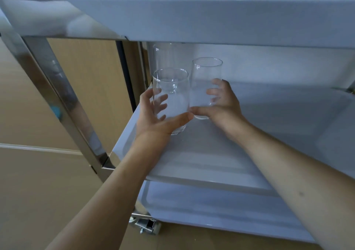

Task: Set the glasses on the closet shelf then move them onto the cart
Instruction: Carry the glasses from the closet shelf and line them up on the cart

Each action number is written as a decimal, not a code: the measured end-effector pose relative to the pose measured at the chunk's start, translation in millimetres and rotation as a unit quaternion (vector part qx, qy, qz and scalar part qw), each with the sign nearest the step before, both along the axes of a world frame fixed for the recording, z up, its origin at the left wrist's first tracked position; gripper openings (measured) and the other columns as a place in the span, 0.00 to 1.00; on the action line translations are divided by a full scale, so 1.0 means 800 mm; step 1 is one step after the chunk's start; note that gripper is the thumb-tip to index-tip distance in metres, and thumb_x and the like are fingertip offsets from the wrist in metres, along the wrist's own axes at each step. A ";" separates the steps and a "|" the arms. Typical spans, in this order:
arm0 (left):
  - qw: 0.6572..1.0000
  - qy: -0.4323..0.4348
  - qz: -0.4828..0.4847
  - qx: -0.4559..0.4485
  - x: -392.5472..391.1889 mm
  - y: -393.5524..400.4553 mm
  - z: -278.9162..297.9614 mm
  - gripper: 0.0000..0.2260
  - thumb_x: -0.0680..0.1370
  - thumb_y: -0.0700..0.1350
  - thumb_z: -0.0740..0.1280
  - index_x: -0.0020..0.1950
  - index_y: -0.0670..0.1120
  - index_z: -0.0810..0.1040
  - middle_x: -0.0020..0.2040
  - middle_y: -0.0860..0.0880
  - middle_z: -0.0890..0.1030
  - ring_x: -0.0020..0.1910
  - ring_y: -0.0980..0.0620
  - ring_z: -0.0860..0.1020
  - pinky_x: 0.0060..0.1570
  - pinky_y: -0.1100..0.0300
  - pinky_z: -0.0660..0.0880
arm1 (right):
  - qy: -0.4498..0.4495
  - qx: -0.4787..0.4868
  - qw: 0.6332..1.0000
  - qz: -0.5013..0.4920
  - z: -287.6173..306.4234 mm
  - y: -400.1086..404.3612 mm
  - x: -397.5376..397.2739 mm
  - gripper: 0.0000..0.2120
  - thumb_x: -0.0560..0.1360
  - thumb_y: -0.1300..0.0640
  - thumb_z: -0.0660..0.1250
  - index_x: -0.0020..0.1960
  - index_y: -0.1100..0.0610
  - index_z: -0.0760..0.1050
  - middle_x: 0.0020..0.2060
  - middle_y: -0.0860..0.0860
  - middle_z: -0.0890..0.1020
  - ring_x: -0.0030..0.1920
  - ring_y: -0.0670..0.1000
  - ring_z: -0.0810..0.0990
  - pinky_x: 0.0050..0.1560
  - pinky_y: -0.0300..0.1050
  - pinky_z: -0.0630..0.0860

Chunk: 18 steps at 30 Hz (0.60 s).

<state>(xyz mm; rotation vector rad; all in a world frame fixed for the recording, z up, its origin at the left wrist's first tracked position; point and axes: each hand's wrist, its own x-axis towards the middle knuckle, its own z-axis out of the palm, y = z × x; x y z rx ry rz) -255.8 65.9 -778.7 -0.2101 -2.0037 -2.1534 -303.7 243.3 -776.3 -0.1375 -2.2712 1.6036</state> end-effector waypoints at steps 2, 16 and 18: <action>1.000 0.003 -0.002 0.002 0.000 0.002 -0.001 0.41 0.61 0.48 0.83 0.69 0.58 0.69 0.66 0.59 0.77 0.65 0.62 0.75 0.69 0.48 0.73 | -0.013 0.016 1.000 -0.004 0.001 -0.002 -0.022 0.45 0.59 0.55 0.86 0.70 0.52 0.68 0.64 0.48 0.77 0.56 0.48 0.77 0.56 0.42 0.75; 0.997 0.033 0.012 -0.074 -0.006 -0.001 -0.011 0.42 0.58 0.48 0.79 0.69 0.64 0.66 0.62 0.59 0.73 0.60 0.60 0.74 0.60 0.59 0.75 | -0.022 0.070 0.997 -0.028 0.004 -0.010 -0.125 0.45 0.61 0.54 0.85 0.71 0.58 0.65 0.64 0.52 0.75 0.58 0.51 0.76 0.61 0.44 0.76; 0.996 0.034 0.010 -0.077 -0.006 0.000 -0.011 0.43 0.58 0.47 0.78 0.69 0.64 0.65 0.62 0.59 0.73 0.61 0.60 0.74 0.58 0.61 0.74 | -0.023 0.074 0.997 -0.025 0.003 -0.011 -0.133 0.46 0.61 0.53 0.85 0.72 0.58 0.65 0.64 0.53 0.75 0.60 0.51 0.76 0.62 0.48 0.77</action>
